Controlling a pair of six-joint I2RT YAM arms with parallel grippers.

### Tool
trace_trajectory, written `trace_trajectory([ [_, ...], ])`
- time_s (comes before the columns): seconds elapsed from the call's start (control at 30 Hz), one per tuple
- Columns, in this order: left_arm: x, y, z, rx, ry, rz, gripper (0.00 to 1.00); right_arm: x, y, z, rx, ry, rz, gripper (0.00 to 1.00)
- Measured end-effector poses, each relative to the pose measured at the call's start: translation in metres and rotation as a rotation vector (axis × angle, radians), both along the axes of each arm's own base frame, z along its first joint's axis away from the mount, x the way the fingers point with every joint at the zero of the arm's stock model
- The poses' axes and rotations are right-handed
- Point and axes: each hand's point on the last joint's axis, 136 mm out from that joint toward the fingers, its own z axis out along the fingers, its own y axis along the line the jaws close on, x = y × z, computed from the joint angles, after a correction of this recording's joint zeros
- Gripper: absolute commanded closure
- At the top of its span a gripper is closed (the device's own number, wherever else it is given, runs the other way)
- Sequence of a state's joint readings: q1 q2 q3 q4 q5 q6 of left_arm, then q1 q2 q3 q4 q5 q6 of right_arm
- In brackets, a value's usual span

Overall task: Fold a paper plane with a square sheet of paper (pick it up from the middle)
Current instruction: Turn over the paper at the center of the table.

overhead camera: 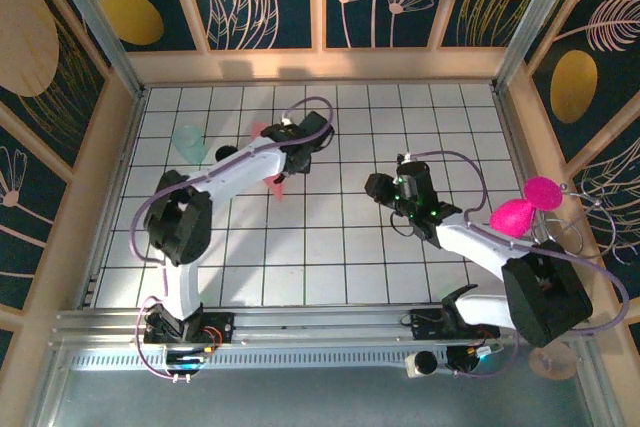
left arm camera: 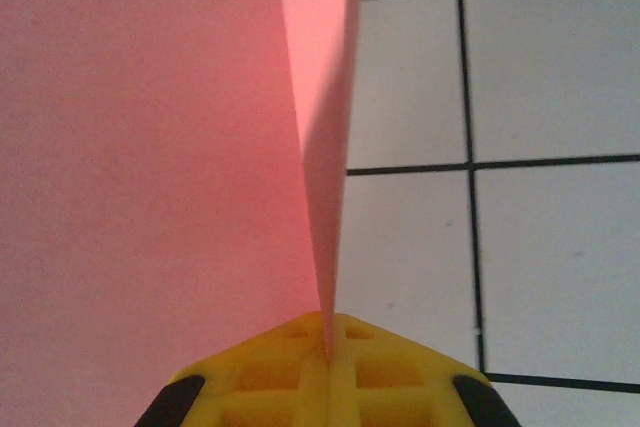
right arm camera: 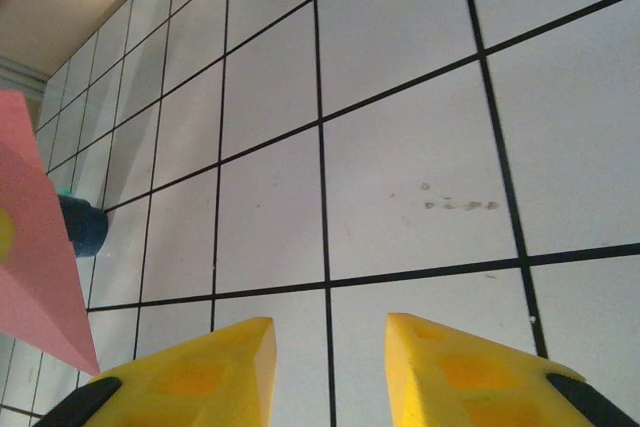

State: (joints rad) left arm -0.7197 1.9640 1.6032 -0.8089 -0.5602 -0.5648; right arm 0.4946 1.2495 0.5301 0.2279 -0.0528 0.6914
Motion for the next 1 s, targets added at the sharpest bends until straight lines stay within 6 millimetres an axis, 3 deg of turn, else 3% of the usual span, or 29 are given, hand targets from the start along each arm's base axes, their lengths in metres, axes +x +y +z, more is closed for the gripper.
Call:
trace_trajectory([
  [0.23,-0.009,-0.005,-0.061,0.244,0.083,-0.033,0.98,0.000,-0.013,-0.006,-0.006,0.015,-0.039,0.64],
  [0.37,-0.008,-0.009,-0.081,0.305,0.094,-0.038,0.97,0.001,-0.020,-0.008,-0.009,0.020,-0.058,0.64],
  [0.53,-0.007,-0.017,-0.094,0.304,0.097,-0.035,0.93,0.003,-0.032,-0.009,-0.006,0.030,-0.098,0.63],
  [0.73,-0.010,-0.034,-0.105,0.211,0.113,-0.030,0.78,0.005,-0.044,-0.012,-0.011,0.045,-0.133,0.62],
  [0.87,-0.014,-0.039,-0.100,0.110,0.107,-0.008,0.66,0.004,-0.047,-0.014,-0.016,0.057,-0.139,0.60],
  [1.0,-0.029,-0.059,-0.091,-0.098,0.111,-0.009,0.59,0.004,-0.047,-0.013,-0.020,0.066,-0.137,0.56],
])
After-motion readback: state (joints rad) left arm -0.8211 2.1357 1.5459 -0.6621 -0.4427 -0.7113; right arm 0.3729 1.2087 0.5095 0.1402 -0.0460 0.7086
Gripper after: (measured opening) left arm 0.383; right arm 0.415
